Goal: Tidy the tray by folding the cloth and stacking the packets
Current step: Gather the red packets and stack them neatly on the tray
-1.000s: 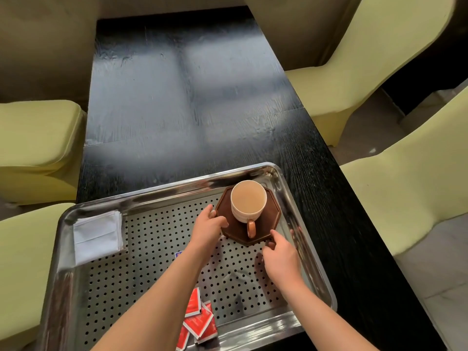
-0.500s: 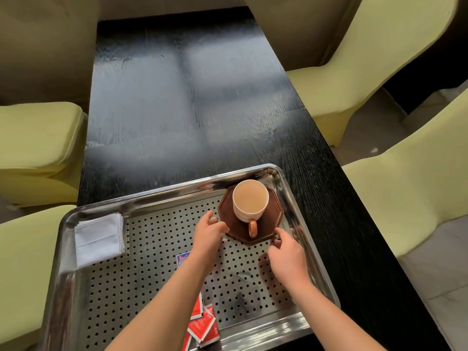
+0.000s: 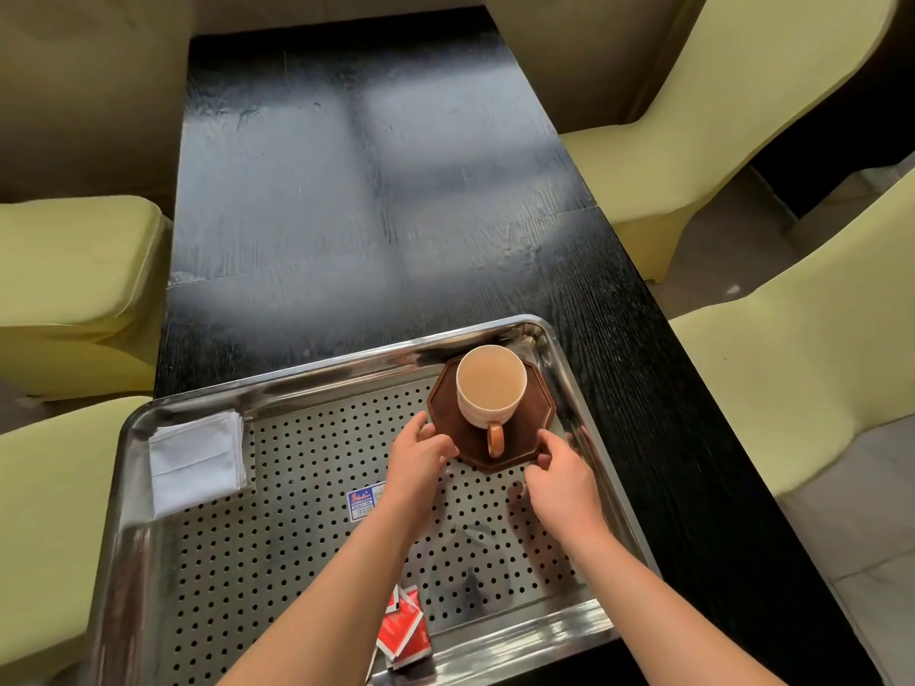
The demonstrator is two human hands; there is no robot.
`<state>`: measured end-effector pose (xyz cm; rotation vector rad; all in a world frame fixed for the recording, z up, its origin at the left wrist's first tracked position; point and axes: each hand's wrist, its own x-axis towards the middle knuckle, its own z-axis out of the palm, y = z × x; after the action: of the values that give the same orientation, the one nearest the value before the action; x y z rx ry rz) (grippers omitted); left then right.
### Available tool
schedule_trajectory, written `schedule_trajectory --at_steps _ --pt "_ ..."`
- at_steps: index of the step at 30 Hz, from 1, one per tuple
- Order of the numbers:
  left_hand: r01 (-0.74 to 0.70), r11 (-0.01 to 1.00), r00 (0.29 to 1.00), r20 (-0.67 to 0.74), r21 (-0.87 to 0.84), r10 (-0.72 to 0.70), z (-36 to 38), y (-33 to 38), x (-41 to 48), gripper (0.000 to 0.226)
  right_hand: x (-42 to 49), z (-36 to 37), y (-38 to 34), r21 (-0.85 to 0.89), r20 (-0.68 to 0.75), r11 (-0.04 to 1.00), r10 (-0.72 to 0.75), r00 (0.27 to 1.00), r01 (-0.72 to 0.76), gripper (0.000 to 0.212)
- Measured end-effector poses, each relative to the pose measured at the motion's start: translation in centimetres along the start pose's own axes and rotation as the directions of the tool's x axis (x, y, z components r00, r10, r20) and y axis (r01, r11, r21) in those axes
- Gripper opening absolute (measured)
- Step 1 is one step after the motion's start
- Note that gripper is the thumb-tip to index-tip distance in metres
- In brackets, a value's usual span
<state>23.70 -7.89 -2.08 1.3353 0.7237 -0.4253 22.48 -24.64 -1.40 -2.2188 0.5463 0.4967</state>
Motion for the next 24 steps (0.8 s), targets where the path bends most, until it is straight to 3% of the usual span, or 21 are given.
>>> schedule_trajectory --at_steps 7,24 --pt "-0.026 0.998 0.994 0.109 0.062 0.019 -0.2 -0.3 -0.2 0.073 -0.1 -0.1 0.6 0.039 0.033 0.999 -0.011 0.999 0.01 0.063" --pt "-0.005 0.996 0.992 0.125 0.088 -0.006 0.2 -0.2 -0.2 0.08 0.3 0.0 1.3 0.063 0.013 0.997 -0.034 0.999 0.033 0.063"
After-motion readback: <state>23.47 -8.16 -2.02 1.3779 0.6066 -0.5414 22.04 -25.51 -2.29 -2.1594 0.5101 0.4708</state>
